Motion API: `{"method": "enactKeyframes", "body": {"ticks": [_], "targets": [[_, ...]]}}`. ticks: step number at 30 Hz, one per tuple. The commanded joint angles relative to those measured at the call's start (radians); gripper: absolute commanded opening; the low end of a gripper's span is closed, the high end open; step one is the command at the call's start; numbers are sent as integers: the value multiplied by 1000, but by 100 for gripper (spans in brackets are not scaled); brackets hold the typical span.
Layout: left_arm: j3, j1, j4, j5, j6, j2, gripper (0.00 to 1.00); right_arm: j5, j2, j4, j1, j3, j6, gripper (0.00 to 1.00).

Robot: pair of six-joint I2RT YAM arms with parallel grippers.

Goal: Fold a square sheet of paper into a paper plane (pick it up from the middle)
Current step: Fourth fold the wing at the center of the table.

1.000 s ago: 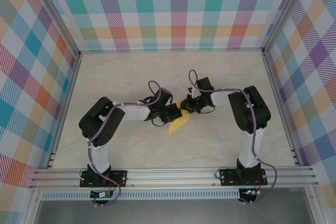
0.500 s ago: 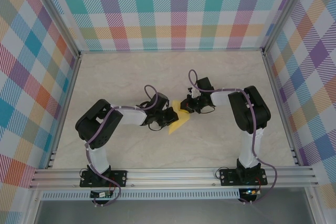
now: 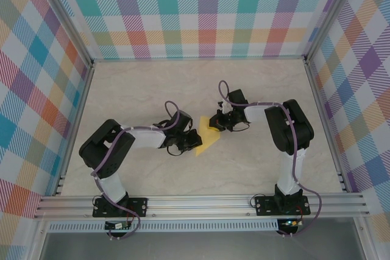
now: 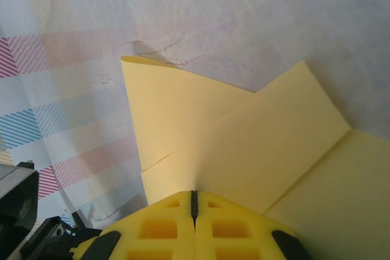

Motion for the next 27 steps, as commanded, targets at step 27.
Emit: {"method": "enactKeyframes", "body": {"ticks": [27], "targets": [[-11,-35,-29,55,-56,33,15,166,81,-83,0,-36,-25,3]]}}
